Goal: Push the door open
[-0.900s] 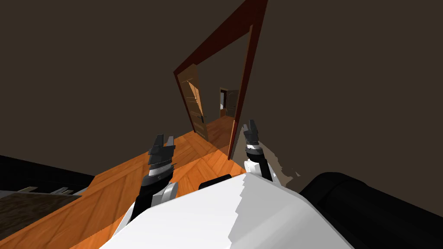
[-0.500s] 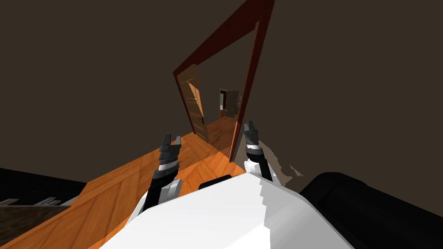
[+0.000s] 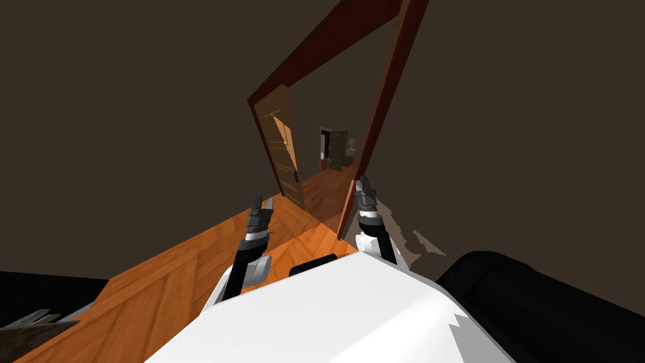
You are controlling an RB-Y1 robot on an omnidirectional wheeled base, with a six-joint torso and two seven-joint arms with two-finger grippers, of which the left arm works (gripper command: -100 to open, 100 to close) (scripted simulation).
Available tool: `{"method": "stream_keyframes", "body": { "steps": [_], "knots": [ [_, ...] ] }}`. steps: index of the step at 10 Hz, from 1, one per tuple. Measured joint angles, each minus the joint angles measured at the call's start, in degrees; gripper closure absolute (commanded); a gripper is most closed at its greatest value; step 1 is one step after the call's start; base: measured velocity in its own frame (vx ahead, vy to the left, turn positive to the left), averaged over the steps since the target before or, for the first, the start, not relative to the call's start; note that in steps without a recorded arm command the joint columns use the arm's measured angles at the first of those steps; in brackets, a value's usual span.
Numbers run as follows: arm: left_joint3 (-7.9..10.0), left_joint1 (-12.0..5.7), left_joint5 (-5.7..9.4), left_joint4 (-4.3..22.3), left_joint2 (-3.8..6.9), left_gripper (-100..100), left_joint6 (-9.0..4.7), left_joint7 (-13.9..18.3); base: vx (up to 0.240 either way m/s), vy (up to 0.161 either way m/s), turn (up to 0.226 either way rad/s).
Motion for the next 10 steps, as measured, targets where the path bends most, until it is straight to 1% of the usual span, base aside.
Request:
{"method": "stream_keyframes", "body": {
  "steps": [1,3,4,5,6,7,8,9,10],
  "knots": [
    [-0.42,-0.58,-0.1,0.9,0.18,-100,0.19,0.5,0.104,0.069,-0.02],
    [-1.07,-2.22,-0.21,3.6,0.55,-100,0.04,1.4,0.105,0.086,-0.031],
    [-1.44,-2.8,-0.25,4.4,0.83,-100,0.21,2.0,0.117,0.075,-0.023],
    [-1.64,-3.85,-0.29,5.6,0.96,-100,0.4,2.4,0.15,0.078,-0.03],
    [-1.99,-5.02,-0.34,7.4,1.16,-100,0.38,3.0,0.141,0.092,-0.032],
    [-2.58,-5.8,-0.53,8.5,1.09,-100,0.5,3.4,0.145,0.108,-0.043],
    [-3.15,-6.69,-0.65,9.5,1.37,-100,0.98,4.0,0.136,0.113,-0.035],
    [-3.74,-7.63,-0.85,10.9,1.23,-100,1.15,4.4,0.104,0.105,-0.02],
    [-4.07,-8.34,-0.91,12.3,1.36,-100,0.88,4.8,0.101,0.093,-0.019]
  ]
}}
